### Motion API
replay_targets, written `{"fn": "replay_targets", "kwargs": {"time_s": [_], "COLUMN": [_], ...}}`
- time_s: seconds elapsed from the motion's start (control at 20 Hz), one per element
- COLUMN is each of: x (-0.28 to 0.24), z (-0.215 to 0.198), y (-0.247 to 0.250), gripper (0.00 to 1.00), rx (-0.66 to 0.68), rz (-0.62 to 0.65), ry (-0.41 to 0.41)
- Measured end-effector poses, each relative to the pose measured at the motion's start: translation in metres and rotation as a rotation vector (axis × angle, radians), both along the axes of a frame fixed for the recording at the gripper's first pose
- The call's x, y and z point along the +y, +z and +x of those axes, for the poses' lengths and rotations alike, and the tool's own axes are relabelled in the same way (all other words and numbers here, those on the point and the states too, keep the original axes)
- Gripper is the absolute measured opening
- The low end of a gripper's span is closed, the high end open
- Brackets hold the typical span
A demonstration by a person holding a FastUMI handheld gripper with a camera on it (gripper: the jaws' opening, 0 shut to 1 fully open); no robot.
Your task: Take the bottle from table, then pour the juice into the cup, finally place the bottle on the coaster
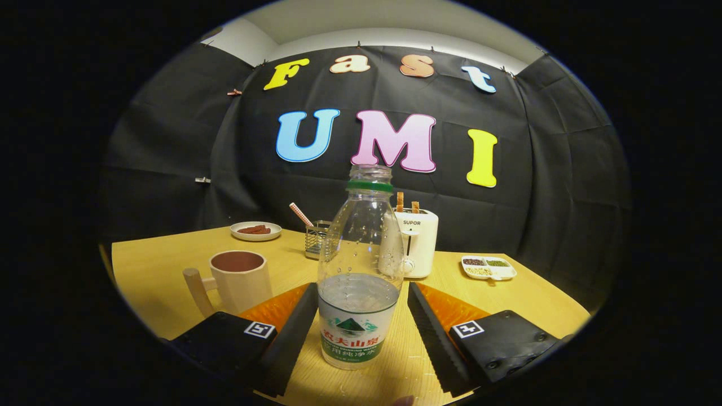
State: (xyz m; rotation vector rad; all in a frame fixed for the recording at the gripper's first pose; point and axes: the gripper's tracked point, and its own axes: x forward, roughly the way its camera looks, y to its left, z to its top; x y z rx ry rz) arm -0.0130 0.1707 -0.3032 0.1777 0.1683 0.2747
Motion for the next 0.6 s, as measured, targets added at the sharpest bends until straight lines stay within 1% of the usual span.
{"fn": "replay_targets", "kwargs": {"time_s": [0.1, 0.15, 0.25, 0.35, 0.45, 0.6], "x": [0.002, -0.005, -0.009, -0.010, -0.014, -0.026], "z": [0.007, 0.008, 0.019, 0.021, 0.020, 0.020], "y": [-0.006, -0.007, -0.011, -0.007, 0.007, 0.033], "gripper": [0.97, 0.92, 0.76, 0.75, 0.73, 0.73], "rx": [0.018, 0.033, 0.057, 0.081, 0.069, 0.008], "rz": [0.013, 0.002, -0.026, -0.057, -0.099, -0.239], "ry": [-0.007, -0.032, -0.072, -0.080, -0.077, -0.077]}}
